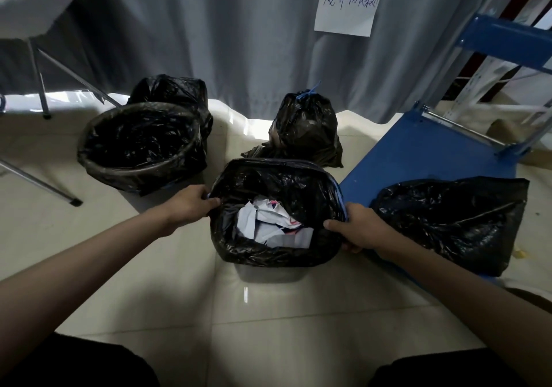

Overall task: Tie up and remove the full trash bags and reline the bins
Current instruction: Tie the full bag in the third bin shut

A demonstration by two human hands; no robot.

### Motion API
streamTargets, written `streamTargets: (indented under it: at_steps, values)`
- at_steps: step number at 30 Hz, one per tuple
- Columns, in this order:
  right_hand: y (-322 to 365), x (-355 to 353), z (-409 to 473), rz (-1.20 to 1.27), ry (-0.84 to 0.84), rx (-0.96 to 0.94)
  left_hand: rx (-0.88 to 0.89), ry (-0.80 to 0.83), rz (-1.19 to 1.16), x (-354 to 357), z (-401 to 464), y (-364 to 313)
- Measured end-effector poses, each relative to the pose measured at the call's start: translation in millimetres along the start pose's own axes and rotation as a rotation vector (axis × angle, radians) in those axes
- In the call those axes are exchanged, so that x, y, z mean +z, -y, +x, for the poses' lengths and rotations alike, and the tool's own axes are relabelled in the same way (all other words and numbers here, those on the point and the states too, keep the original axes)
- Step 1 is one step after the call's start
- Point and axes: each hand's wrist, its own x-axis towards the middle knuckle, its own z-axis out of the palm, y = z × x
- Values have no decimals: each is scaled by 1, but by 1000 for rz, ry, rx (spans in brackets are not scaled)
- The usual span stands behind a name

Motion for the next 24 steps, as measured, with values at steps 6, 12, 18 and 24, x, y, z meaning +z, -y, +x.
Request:
streamTargets:
  at_steps: [6, 12, 18, 24]
  values:
    - [-4, -6, -11, 156, 71, 39, -38, 54, -120, -12, -18, 6]
    - [4, -14, -14, 451, 24, 37, 32, -119, -182, -17, -20, -9]
    - [14, -17, -17, 702, -66, 50, 126, -315, -182, -24, -11, -16]
    - [16, -15, -22, 633, -211, -127, 457, -454, 181, -12, -21, -31]
